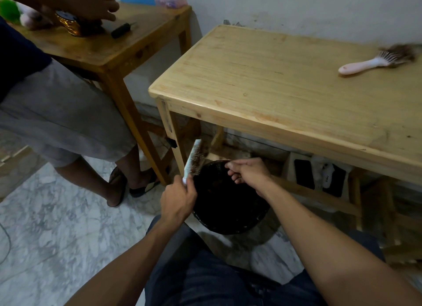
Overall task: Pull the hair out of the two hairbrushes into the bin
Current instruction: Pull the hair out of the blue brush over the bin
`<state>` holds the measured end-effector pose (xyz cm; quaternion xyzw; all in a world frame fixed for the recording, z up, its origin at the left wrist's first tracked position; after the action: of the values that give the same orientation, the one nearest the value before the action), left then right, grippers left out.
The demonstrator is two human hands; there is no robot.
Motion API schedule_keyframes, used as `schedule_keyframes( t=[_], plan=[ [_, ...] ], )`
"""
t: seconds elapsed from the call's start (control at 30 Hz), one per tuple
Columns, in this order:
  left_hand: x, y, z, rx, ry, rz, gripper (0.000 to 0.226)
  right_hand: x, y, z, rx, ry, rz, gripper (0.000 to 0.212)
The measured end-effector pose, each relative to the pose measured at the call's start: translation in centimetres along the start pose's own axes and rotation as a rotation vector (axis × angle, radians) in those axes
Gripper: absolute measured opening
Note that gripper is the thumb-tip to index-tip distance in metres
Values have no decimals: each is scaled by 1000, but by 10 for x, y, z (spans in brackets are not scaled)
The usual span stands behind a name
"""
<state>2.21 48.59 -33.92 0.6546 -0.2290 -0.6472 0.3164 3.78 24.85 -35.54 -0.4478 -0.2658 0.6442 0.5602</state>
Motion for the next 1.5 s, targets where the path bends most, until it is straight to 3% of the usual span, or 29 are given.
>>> schedule_keyframes(
  t=[0.13, 0.3, 0.43, 0.53, 0.73, 1.0, 1.13, 1.27, 1.5],
  plan=[
    [-4, -11, -5, -89, 34, 59, 44, -4, 7, 1, -12, -17, 93, 17],
    [4, -4, -1, -48, -2, 63, 40, -4, 12, 1, 34, -69, 196, 18],
    [12, 8, 4, 62, -47, 7, 40, 7, -7, 3, 52, -156, 16, 25],
    [16, 13, 7, 94, -69, 11, 39, -1, -18, -3, 40, -8, -82, 32],
    [18, 7, 5, 53, -164, 144, 47, -19, -4, -14, 44, 152, -69, 12],
    [26, 4, 11, 58, -339, 325, 59, -33, 16, -18, 200, 224, -185, 11],
    [18, 4, 9, 112, -361, 230, 66, -37, 11, -25, 200, 236, -172, 5],
    [5, -10, -3, 79, -308, 85, 54, -46, -3, -23, 163, 308, -137, 12],
    [12, -12, 0, 57, -269, -89, 51, -47, 4, -17, 217, 375, -259, 15]
  ],
)
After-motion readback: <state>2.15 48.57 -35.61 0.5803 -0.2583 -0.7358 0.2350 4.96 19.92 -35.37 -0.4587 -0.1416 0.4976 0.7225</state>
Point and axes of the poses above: each hand's wrist, its own z-axis away from the middle knuckle, its own x-axis out of the palm, y = z × x, the point moved 9 cm from there along -z, towards the middle knuckle, and after that the axes turned 11 degrees about z, right-handed, at the moved point
